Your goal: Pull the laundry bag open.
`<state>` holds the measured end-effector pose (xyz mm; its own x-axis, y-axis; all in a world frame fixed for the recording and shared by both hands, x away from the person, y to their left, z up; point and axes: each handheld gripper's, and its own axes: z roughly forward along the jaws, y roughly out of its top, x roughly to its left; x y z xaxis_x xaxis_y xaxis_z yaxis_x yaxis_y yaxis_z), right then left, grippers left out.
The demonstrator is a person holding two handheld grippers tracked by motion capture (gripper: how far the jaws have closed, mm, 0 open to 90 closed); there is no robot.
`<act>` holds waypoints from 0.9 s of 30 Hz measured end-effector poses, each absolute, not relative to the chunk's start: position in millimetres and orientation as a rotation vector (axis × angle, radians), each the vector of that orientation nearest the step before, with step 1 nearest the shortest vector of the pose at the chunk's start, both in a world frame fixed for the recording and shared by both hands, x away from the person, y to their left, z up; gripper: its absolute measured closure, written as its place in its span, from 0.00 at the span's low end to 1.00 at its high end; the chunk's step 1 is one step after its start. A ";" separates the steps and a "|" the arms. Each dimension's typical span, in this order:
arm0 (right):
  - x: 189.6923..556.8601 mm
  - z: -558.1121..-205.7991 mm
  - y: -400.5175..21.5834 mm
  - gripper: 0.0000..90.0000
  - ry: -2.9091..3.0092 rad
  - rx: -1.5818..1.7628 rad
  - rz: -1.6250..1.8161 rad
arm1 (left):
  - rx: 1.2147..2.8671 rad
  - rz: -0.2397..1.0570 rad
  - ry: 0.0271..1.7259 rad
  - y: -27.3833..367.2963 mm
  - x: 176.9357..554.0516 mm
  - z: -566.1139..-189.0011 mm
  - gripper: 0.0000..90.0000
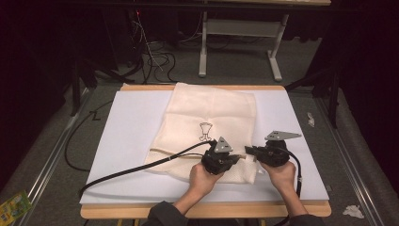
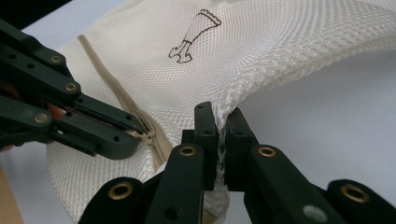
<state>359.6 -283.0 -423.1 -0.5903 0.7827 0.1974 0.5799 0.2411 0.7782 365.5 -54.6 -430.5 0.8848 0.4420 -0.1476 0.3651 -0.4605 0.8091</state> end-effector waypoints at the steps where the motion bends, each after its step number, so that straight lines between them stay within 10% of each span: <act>1: 359.4 -422.1 -284.5 0.98 2.277 1.285 1.281 | 2.101 0.107 0.579 -53.8 365.8 -429.0 0.97; 27: 361.4 -427.9 -280.4 0.97 2.293 1.273 1.181 | 2.095 0.105 0.604 -35.3 369.2 -434.6 0.97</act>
